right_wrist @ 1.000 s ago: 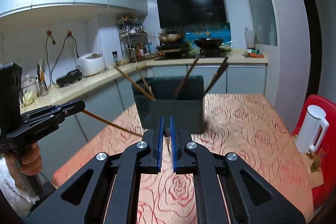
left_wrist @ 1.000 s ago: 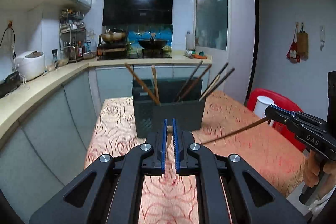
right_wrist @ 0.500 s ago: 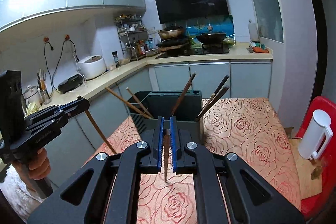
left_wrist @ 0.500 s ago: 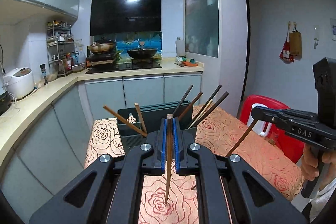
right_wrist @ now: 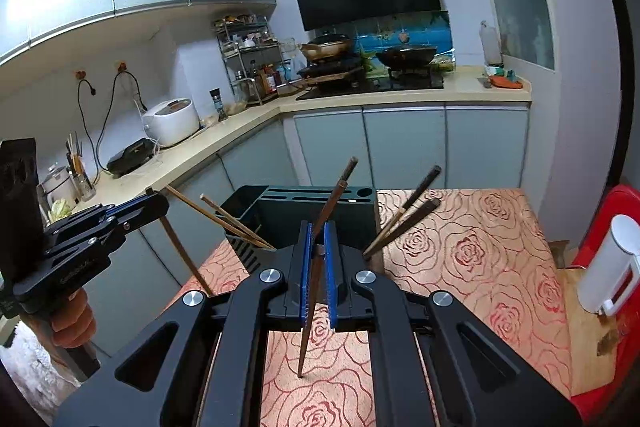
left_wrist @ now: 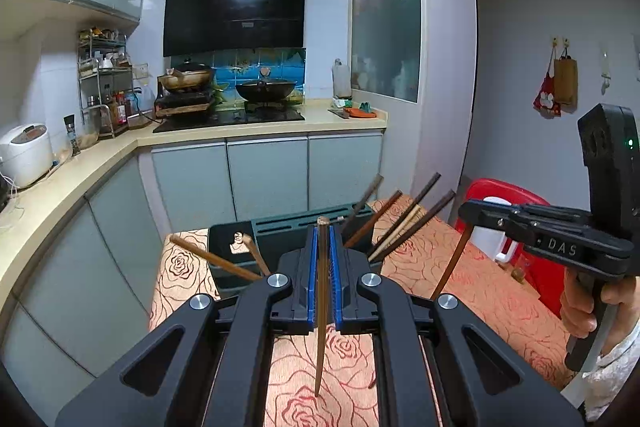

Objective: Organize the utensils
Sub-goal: 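Lift both held chopsticks upright and carry them over the green holder, then lower the chopsticks into the holder and open both grippers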

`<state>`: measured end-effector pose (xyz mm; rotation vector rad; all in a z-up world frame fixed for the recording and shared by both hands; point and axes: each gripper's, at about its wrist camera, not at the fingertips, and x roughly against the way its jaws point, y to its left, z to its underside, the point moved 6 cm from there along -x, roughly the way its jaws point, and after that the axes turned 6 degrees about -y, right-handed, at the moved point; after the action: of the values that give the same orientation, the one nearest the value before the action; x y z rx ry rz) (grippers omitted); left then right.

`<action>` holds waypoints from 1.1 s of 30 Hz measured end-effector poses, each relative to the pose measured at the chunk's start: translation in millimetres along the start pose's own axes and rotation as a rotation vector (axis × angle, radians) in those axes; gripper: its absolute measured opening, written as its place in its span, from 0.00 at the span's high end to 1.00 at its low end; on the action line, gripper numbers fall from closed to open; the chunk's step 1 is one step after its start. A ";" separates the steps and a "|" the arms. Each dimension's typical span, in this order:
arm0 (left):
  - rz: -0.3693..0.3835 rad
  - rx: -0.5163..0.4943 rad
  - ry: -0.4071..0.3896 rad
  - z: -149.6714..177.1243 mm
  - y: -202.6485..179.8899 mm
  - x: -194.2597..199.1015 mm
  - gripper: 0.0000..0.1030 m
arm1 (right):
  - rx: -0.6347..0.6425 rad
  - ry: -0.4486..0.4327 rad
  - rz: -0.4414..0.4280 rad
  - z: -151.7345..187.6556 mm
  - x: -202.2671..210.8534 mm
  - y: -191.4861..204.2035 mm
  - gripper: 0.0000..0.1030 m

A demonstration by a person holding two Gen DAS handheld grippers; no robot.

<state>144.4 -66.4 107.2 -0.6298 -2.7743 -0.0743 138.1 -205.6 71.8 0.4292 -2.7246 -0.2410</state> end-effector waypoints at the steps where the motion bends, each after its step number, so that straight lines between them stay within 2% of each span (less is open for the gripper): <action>1: 0.000 -0.003 -0.001 -2.5 0.6 -1.6 0.95 | 0.002 0.003 -0.001 -1.6 -2.0 -0.1 0.93; 9: 0.016 0.017 0.017 -6.5 6.3 -11.0 0.95 | 0.000 0.031 -0.035 -1.7 -9.9 7.4 0.93; 16: 0.026 0.044 0.035 -5.2 14.7 -15.4 0.95 | 0.003 0.083 -0.054 5.4 -17.1 12.8 0.92; 19: 0.028 0.049 0.043 -2.5 17.3 -16.9 0.95 | -0.002 0.137 -0.058 19.0 -27.8 15.1 0.92; 24: 0.037 0.045 0.045 -2.9 16.1 -15.4 0.95 | -0.013 0.126 -0.042 24.3 -26.5 11.7 0.93; 28: 0.059 0.045 0.043 -13.4 14.8 -11.5 0.95 | -0.019 0.111 -0.031 14.1 -21.7 5.9 0.93; 33: 0.086 0.043 0.011 -46.4 13.1 -2.9 0.95 | -0.030 0.042 -0.016 -30.7 -3.1 -5.8 0.93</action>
<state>165.1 -61.1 150.5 -0.7341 -2.7270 0.0007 154.2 -213.4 97.6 0.4433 -2.6739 -0.2745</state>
